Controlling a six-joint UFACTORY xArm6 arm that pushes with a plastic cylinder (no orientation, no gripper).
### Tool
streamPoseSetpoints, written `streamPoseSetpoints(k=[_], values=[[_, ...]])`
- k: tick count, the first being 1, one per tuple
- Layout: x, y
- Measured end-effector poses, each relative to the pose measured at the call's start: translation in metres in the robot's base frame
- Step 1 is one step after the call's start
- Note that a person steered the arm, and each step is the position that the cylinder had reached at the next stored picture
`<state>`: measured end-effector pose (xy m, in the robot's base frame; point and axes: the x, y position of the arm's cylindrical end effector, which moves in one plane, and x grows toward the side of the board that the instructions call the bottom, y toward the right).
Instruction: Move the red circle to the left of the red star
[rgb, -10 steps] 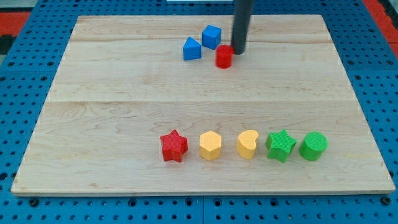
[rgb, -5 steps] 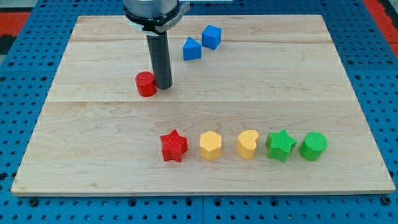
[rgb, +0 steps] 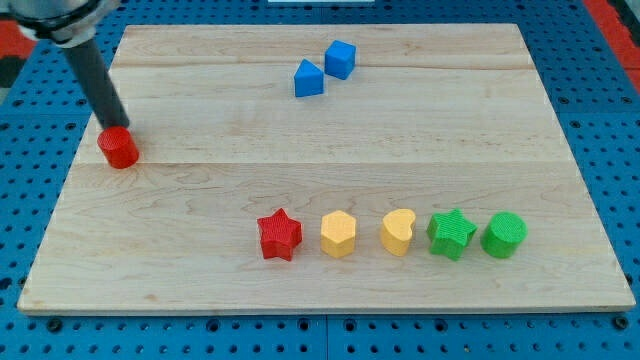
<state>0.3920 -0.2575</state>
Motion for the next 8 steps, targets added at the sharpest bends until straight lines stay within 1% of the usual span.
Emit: streamPoseSetpoints(k=[1, 2, 3, 4, 5, 6, 7, 8], values=[[0.028, 0.010], [0.047, 0.035], [0.084, 0.058], [0.109, 0.092], [0.113, 0.075], [0.118, 0.033], [0.155, 0.039], [0.165, 0.053]])
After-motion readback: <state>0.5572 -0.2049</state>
